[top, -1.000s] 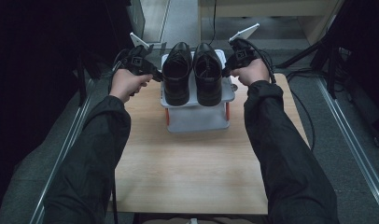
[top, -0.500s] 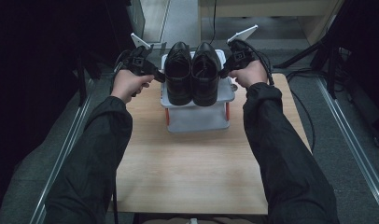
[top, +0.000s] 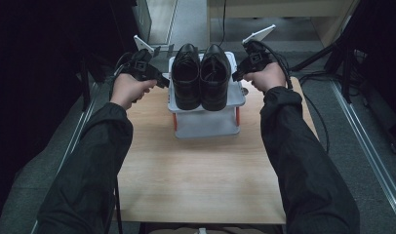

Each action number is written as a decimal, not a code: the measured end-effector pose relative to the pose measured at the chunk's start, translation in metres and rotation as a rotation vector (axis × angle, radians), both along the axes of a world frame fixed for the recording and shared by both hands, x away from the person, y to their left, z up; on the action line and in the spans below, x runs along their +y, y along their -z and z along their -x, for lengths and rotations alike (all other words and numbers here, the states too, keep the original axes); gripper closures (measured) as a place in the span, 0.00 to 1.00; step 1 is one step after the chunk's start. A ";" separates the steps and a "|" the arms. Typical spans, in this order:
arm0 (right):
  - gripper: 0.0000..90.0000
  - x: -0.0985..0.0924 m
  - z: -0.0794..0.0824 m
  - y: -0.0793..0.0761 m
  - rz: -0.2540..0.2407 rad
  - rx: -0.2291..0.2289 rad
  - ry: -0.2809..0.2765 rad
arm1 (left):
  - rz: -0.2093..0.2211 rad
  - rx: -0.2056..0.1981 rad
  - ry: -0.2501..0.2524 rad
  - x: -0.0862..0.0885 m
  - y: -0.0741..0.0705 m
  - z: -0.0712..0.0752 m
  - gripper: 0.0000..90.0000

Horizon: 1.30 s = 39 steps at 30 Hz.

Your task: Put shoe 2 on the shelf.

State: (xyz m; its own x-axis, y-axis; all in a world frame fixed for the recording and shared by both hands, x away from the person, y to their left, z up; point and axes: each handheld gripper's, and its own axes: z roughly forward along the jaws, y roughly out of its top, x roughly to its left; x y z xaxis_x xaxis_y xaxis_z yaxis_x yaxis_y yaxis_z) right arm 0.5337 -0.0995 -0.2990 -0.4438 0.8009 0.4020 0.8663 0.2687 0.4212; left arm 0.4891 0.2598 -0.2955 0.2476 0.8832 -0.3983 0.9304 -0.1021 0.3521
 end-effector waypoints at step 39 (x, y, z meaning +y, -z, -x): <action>0.77 -0.089 0.074 0.121 -0.031 -0.019 -0.031 | 0.024 -0.004 0.000 0.032 0.093 0.071 0.62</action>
State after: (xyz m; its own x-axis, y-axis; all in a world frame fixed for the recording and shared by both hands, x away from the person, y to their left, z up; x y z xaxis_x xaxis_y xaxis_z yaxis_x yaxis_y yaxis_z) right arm 0.4599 -0.1883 -0.4204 -0.4760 0.7740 0.4175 0.8496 0.2821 0.4457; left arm 0.4176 0.2913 -0.3881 0.2492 0.8735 -0.4183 0.9290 -0.0935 0.3581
